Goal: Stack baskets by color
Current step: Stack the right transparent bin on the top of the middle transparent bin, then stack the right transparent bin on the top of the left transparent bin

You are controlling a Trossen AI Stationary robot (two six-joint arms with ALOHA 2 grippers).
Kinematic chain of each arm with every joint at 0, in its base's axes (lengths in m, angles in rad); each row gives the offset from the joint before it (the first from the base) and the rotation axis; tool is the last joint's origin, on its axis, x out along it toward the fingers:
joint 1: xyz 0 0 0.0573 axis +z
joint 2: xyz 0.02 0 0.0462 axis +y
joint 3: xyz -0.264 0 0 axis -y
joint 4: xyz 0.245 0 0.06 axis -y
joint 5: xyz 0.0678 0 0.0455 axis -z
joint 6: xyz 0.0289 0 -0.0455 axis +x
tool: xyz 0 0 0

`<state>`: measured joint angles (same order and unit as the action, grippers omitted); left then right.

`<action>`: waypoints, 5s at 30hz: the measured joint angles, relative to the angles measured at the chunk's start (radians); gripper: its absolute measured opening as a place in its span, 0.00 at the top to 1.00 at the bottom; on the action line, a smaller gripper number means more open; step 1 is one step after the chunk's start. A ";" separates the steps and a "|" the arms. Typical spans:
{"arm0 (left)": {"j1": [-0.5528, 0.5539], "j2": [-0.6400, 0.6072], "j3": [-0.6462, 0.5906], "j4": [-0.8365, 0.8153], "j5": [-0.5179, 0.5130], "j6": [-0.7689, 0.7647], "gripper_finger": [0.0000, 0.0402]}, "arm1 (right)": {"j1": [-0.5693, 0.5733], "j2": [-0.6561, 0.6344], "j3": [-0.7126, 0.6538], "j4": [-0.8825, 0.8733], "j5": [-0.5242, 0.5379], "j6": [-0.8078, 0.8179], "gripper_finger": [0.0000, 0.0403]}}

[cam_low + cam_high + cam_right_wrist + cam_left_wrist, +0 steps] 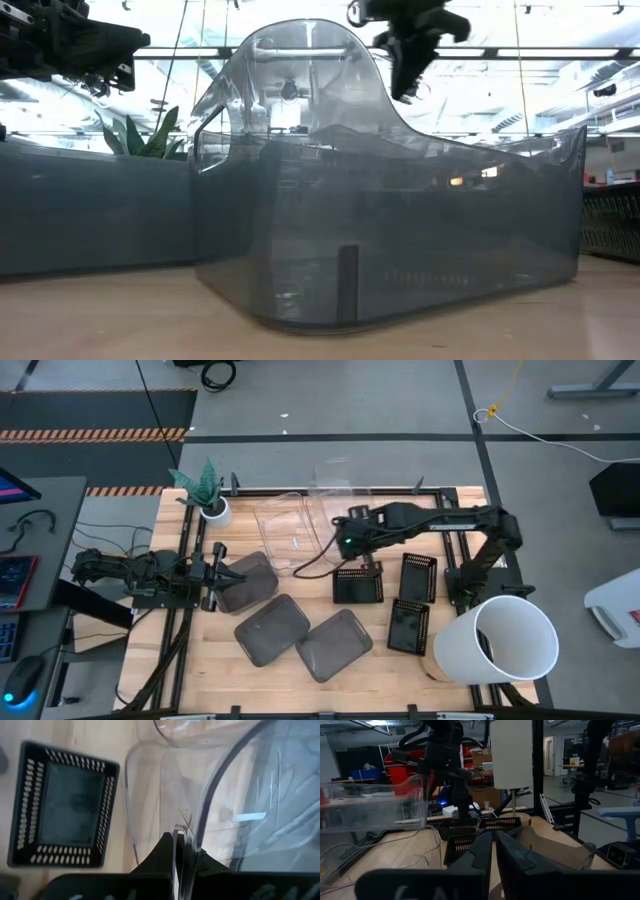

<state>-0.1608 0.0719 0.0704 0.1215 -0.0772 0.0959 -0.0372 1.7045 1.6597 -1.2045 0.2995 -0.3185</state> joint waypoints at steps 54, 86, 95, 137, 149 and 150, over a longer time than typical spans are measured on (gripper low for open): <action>0.000 0.000 0.000 0.000 0.000 0.000 0.91 | -0.038 0.144 -0.019 -0.063 -0.171 0.137 0.70; 0.000 0.000 0.000 0.000 0.000 0.000 0.92 | -0.031 0.143 -0.027 0.613 -0.302 0.012 0.49; 0.000 0.000 0.000 0.000 0.000 0.000 0.92 | -0.037 0.235 0.038 0.664 -0.304 0.019 0.50; 0.000 0.000 -0.001 0.000 0.000 0.000 0.93 | -0.049 0.611 0.343 0.287 -0.110 -0.083 0.98; 0.000 0.000 -0.001 0.000 0.000 0.000 0.93 | -0.040 0.401 0.342 0.216 -0.103 -0.094 0.99; 0.000 0.000 -0.001 0.000 0.000 0.000 0.93 | -0.042 0.377 0.343 0.198 -0.116 -0.094 0.99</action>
<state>-0.1608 0.0719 0.0696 0.1215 -0.0772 0.0956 -0.0788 2.0815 2.0024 -1.0064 0.1836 -0.4124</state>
